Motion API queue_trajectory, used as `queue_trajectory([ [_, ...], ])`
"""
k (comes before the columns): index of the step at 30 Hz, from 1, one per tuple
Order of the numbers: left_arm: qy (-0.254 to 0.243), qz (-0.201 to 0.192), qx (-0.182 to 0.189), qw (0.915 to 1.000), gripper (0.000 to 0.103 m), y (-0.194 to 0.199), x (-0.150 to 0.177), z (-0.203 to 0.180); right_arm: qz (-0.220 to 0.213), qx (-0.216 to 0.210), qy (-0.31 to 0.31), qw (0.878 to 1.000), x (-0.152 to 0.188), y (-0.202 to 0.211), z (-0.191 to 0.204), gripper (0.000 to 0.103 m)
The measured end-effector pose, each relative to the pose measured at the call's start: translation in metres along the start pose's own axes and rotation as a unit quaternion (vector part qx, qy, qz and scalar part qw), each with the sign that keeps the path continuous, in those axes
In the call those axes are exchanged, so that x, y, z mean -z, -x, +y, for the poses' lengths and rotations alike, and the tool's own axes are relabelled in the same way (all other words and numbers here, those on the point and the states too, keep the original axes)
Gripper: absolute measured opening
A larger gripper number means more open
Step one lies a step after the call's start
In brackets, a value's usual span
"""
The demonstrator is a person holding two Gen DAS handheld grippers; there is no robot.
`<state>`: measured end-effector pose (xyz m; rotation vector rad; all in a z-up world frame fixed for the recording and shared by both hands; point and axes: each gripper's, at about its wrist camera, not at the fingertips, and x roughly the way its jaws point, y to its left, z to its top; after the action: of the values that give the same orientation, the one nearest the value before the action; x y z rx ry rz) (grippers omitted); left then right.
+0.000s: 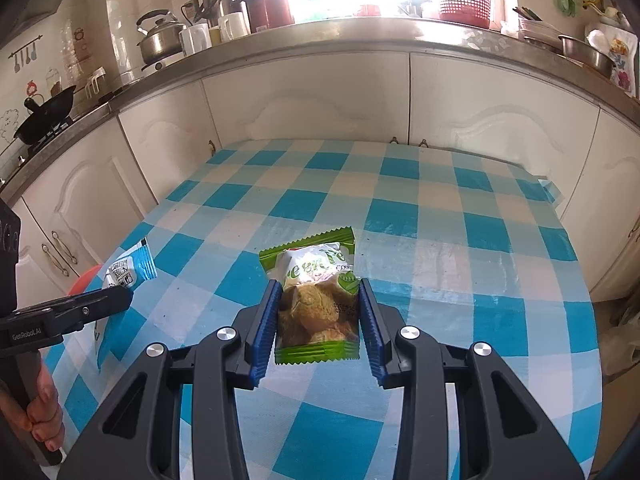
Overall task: Collect trash
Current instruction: 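Carry the pea bag and white-blue package over the red bucket and open both grippers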
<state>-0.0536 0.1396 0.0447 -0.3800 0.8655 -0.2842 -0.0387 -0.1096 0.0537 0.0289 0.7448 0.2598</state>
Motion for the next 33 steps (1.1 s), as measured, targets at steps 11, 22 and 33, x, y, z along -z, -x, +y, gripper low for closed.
queue_trajectory([
  [11, 0.029, -0.021, -0.005, 0.9994, 0.059, 0.021, -0.001, 0.032, 0.001, -0.001, 0.043, 0.999, -0.004, -0.001, 0.041, 0.040],
  [22, 0.048, -0.037, -0.015, 0.9981, 0.059, 0.038, 0.000, 0.055, 0.005, -0.010, 0.075, 0.997, -0.007, -0.004, 0.077, 0.040],
  [33, 0.057, -0.056, -0.040, 0.9960, 0.059, 0.055, -0.001, 0.078, 0.005, -0.023, 0.111, 0.994, -0.011, -0.008, 0.111, 0.040],
])
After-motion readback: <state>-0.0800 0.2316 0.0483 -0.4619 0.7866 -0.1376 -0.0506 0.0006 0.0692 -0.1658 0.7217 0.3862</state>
